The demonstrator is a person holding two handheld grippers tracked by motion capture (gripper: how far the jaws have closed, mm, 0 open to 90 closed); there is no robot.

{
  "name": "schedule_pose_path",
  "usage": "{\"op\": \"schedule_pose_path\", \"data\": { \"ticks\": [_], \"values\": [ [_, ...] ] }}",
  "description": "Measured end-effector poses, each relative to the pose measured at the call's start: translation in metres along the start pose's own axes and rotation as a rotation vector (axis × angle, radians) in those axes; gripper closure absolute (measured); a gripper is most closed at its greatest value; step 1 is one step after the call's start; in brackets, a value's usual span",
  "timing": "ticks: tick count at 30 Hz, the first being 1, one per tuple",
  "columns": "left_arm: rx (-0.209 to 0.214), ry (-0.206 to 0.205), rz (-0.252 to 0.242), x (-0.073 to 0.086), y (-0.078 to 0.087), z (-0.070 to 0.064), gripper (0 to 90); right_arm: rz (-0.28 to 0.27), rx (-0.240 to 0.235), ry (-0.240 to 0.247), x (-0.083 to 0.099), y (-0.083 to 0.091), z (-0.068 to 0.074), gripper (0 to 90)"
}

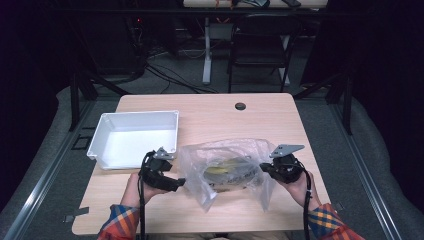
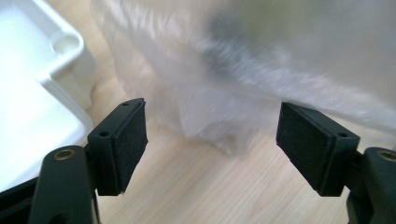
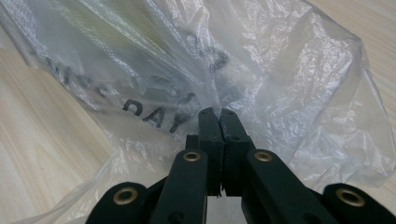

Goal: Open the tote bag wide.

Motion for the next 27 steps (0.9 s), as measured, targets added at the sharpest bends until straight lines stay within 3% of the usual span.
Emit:
{"op": "schedule_pose_path", "data": {
  "ticks": [2, 4, 7, 9, 11, 14, 17, 23, 27],
  "values": [
    [0.013, -0.042, -0.001, -0.004, -0.002, -0.01, 23.6, 0.006, -0.007, 0.005, 0.0, -0.001, 0.001, 89.7],
    [-0.004, -0.079, 0.006, -0.006, -0.008, -0.017, 22.8, 0.001, -0.002, 0.004, -0.001, -0.002, 0.0, 89.8],
    [-0.077, -0.112, 0.0, -0.008, -0.023, -0.018, 27.6, -0.001, 0.0, 0.002, -0.002, -0.002, 0.0, 90.0],
    [-0.116, -0.123, -0.02, -0.009, -0.031, -0.015, 37.8, -0.005, 0.0, -0.002, -0.002, -0.003, 0.0, 90.0],
    [-0.138, -0.114, -0.064, -0.013, -0.034, -0.012, 54.4, 0.001, -0.001, 0.0, -0.002, -0.004, -0.001, 90.0],
    [-0.132, -0.097, -0.088, -0.016, -0.036, -0.008, 78.5, 0.004, -0.008, 0.001, -0.003, -0.006, -0.001, 90.0],
    [-0.116, -0.084, -0.077, -0.013, -0.039, -0.006, 89.8, 0.001, -0.006, -0.004, -0.003, -0.006, -0.001, 90.0],
    [-0.097, -0.031, -0.041, -0.002, -0.028, 0.004, 86.5, -0.007, -0.005, -0.007, -0.004, -0.004, -0.003, 90.0],
    [-0.12, 0.014, -0.064, 0.001, -0.008, 0.015, 79.8, -0.014, 0.001, -0.008, -0.004, -0.003, -0.004, 90.0]
  ]
}}
Point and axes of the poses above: each handheld gripper's, and its own axes: y roughly backward along the jaws, x roughly out of its underside, z roughly to its left, the point moved 10 cm from there along -y, roughly forward along the jaws, and after that the axes turned 4 degrees about -y, right-handed, at the moved point
